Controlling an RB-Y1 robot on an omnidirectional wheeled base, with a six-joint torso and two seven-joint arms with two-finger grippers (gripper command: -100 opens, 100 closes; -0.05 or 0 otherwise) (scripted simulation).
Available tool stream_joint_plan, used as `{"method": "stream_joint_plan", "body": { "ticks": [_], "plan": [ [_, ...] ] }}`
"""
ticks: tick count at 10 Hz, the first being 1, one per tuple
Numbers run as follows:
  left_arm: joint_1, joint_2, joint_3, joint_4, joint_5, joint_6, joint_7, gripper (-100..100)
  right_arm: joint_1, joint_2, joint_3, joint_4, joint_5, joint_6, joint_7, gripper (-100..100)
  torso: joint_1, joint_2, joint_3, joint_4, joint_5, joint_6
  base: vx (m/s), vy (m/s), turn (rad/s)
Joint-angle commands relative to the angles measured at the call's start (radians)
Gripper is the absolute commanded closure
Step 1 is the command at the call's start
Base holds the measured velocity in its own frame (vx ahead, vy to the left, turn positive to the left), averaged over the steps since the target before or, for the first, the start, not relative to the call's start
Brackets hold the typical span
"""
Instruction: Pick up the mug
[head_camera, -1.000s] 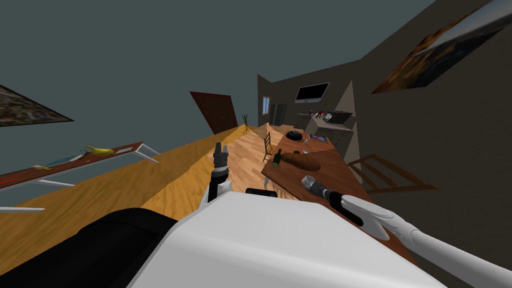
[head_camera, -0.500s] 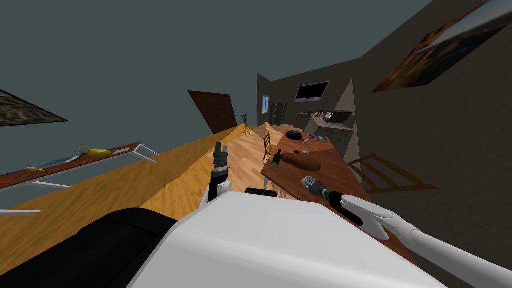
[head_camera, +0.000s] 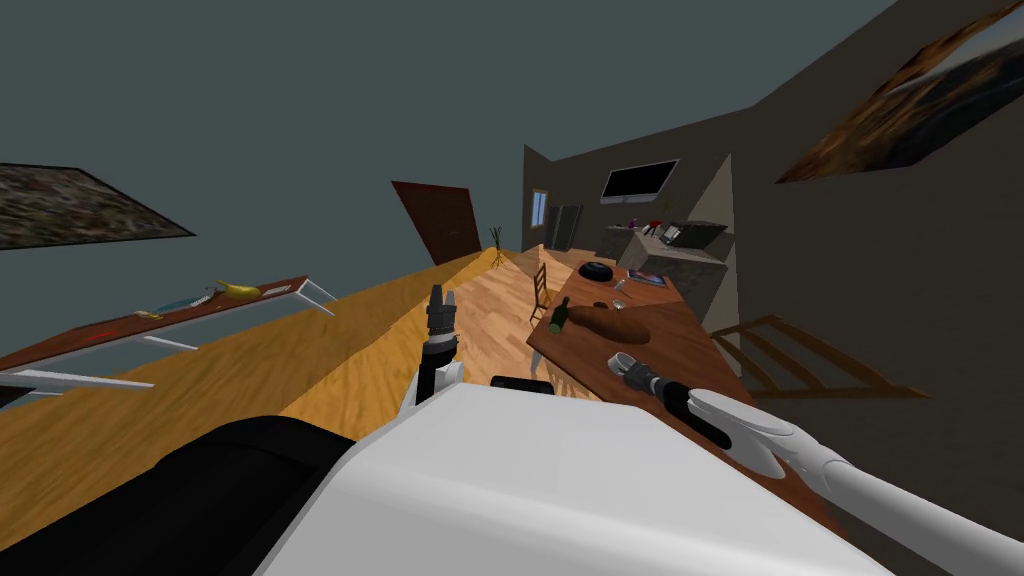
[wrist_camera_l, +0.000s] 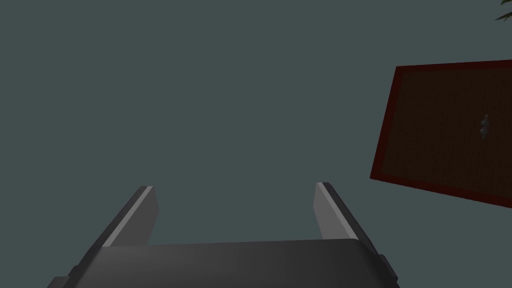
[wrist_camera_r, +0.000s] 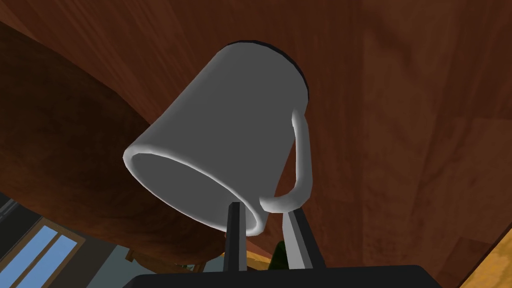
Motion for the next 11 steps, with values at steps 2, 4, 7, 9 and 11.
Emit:
{"method": "stream_joint_plan", "body": {
  "ticks": [2, 4, 7, 9, 11],
  "plan": [
    [0.000, 0.000, 0.000, 0.000, 0.000, 0.000, 0.000, 0, 0.006, 0.004, -0.037, 0.068, -0.012, -0.054, -0.002, 100, 0.001, -0.001, 0.000, 0.000, 0.000, 0.000, -0.106, 0.073, 0.160],
    [0.000, 0.000, 0.000, 0.000, 0.000, 0.000, 0.000, 0, 0.011, 0.010, -0.065, 0.110, -0.016, -0.087, -0.003, 100, -0.001, -0.003, -0.001, 0.000, 0.001, 0.000, -0.066, 0.039, 0.101],
    [0.000, 0.000, 0.000, 0.000, 0.000, 0.000, 0.000, 0, 0.021, 0.022, -0.119, 0.191, -0.026, -0.154, -0.006, 100, -0.003, -0.005, -0.002, 0.000, 0.000, 0.001, -0.060, 0.033, 0.130],
    [0.000, 0.000, 0.000, 0.000, 0.000, 0.000, 0.000, 0, 0.026, 0.027, -0.146, 0.232, -0.031, -0.187, -0.007, 100, -0.002, -0.004, -0.002, 0.000, 0.000, 0.001, -0.062, 0.048, 0.098],
    [0.000, 0.000, 0.000, 0.000, 0.000, 0.000, 0.000, 0, 0.035, 0.039, -0.201, 0.304, -0.041, -0.252, -0.009, 100, 0.000, -0.002, 0.000, 0.001, 0.001, 0.000, -0.122, 0.075, 0.228]
  ]
}}
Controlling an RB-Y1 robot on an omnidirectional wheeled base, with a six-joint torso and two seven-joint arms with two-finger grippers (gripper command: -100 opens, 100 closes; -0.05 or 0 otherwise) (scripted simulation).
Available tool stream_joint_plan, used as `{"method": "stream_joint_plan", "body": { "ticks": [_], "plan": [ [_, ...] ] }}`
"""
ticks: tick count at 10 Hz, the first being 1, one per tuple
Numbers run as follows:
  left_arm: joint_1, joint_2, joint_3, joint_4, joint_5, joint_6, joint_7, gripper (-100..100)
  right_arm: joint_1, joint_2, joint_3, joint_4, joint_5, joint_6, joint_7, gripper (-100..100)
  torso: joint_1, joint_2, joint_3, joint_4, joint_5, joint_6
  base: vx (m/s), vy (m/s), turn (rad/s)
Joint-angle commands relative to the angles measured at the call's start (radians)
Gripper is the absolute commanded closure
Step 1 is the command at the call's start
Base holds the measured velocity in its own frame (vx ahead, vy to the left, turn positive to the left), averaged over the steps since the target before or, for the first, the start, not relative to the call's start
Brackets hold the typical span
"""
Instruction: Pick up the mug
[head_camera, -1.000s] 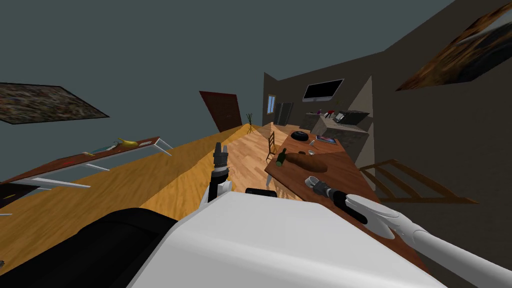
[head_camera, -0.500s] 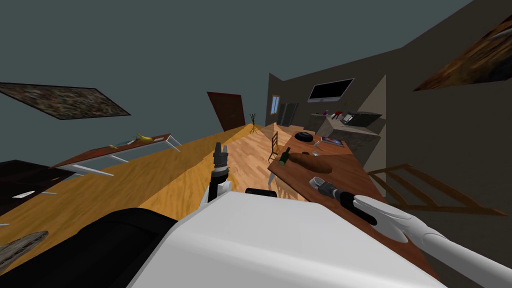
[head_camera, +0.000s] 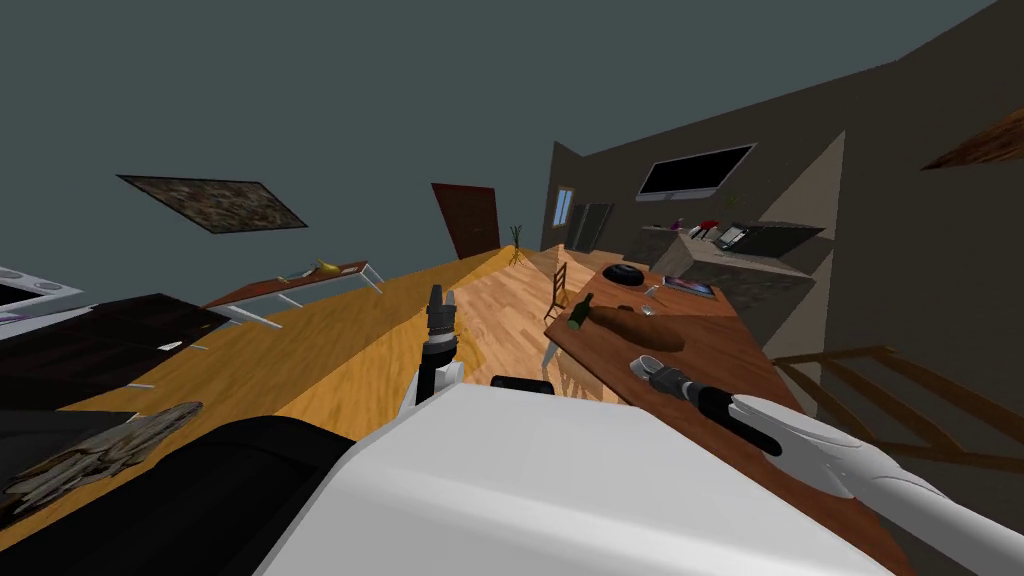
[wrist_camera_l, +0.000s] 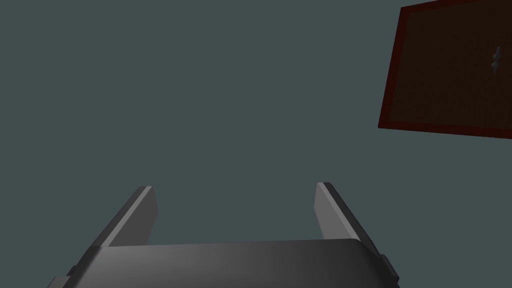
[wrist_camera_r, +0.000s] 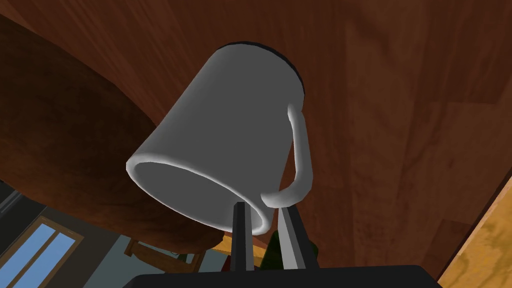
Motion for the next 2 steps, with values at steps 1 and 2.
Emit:
{"method": "stream_joint_plan", "body": {
  "ticks": [1, 2],
  "plan": [
    [0.000, 0.000, 0.000, 0.000, 0.000, 0.000, 0.000, 0, 0.000, 0.000, 0.000, 0.000, 0.000, 0.000, 0.000, 100, 0.000, 0.000, 0.000, 0.000, 0.000, 0.000, -0.060, 0.032, 0.041],
    [0.000, 0.000, 0.000, 0.000, 0.000, 0.000, 0.000, 0, 0.000, 0.001, -0.003, 0.005, 0.000, -0.008, 0.000, 0, -0.002, -0.002, -0.001, 0.000, 0.000, 0.001, -0.009, 0.006, -0.010]
  ]
}}
